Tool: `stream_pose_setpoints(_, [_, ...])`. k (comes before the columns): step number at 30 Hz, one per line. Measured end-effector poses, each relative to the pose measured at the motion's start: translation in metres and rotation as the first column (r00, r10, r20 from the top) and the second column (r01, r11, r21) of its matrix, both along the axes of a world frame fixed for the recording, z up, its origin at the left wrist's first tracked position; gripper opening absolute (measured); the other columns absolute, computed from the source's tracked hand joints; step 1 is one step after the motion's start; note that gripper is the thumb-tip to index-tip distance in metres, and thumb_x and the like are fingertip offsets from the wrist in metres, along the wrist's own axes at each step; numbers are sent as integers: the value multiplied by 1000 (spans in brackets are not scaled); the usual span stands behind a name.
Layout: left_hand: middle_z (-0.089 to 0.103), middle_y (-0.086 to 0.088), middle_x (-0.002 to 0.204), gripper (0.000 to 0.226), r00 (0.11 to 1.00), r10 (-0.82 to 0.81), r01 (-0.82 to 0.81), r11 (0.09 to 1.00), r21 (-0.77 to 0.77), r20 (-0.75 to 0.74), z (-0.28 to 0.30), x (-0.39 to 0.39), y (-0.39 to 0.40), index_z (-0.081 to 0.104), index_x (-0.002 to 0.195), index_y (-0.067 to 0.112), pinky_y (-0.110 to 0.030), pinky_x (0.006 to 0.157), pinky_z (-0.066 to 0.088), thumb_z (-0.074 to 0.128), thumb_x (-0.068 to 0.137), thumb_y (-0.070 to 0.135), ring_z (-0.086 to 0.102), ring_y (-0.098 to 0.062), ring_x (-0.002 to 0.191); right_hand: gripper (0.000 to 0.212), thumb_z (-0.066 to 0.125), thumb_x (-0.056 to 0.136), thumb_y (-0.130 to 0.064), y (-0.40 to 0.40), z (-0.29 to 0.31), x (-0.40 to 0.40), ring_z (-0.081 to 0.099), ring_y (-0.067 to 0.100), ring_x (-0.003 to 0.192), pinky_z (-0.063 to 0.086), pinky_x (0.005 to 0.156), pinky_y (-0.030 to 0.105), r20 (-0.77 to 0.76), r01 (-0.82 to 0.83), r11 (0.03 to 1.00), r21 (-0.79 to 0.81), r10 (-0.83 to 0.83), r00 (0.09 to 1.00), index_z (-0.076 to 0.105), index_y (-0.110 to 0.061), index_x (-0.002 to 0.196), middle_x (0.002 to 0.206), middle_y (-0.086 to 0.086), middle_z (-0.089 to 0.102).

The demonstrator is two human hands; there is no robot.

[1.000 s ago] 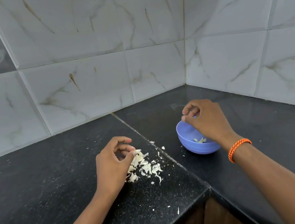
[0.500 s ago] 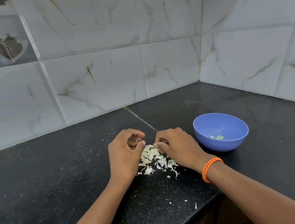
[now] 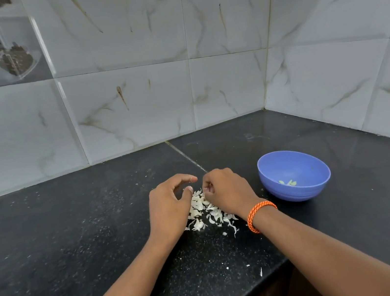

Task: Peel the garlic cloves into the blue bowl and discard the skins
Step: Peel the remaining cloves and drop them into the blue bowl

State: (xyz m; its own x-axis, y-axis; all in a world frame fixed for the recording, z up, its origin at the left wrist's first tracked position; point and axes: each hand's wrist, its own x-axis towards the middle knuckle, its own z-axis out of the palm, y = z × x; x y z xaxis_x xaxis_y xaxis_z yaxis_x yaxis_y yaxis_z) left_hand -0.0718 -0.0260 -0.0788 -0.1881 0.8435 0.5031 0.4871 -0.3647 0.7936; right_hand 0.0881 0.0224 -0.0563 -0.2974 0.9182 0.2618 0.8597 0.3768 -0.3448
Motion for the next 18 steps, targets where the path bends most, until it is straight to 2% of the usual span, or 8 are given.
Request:
stream_pose_setpoints(3, [78, 25, 106, 29, 1000, 7, -7, 1000, 10, -21, -1, 1, 1, 83, 108, 30, -16, 99, 52, 71, 98, 7, 71, 8, 105, 13, 63, 98, -17, 3, 0, 6, 66, 19, 83, 58, 75, 41, -98, -26, 1000, -2, 26, 995, 67, -25, 88, 87, -5, 68])
stream_pose_setpoints(5, [78, 25, 106, 28, 1000, 5, -5, 1000, 6, -26, 0, 1, 1, 83, 109, 30, -16, 98, 53, 70, 98, 8, 71, 7, 104, 14, 69, 95, -15, 4, 1, 11, 68, 14, 79, 60, 77, 40, -234, -42, 999, 10, 43, 971, 68, -26, 88, 82, -6, 70])
stream_pose_setpoints(8, [77, 25, 106, 26, 999, 13, -12, 1000, 12, -41, 0, 1, 1, 82, 109, 31, -18, 96, 52, 71, 98, 10, 69, 6, 105, 20, 82, 88, -10, -3, 7, 21, 71, 10, 71, 62, 74, 31, -439, -88, 996, -3, 77, 895, 71, -24, 97, 79, -4, 74])
stream_pose_setpoints(10, [76, 28, 105, 25, 997, 22, -21, 1000, 10, -71, -1, 1, 0, 81, 108, 35, -18, 95, 48, 72, 98, 13, 63, 7, 108, 29, 87, 83, -7, -12, 10, 26, 73, 11, 72, 61, 70, 24, -524, -141, 990, 0, 120, 843, 72, -23, 102, 83, -2, 76])
stream_pose_setpoints(13, [76, 28, 104, 20, 993, -33, 34, 999, 12, -112, -2, 3, -1, 81, 107, 38, -18, 96, 47, 79, 96, 21, 60, 7, 112, 34, 90, 82, -8, -25, 9, 30, 76, 12, 76, 63, 74, 25, -592, -207, 978, 6, 171, 787, 74, -22, 108, 85, -1, 79])
stream_pose_setpoints(18, [77, 29, 99, 9, 987, -109, 111, 994, 6, -118, 1, 8, -4, 82, 98, 39, -18, 91, 45, 85, 92, 32, 62, 4, 112, 33, 85, 89, -8, -38, 2, 41, 79, 7, 83, 63, 82, 24, -626, -221, 975, 20, 184, 758, 76, -22, 118, 89, -6, 82])
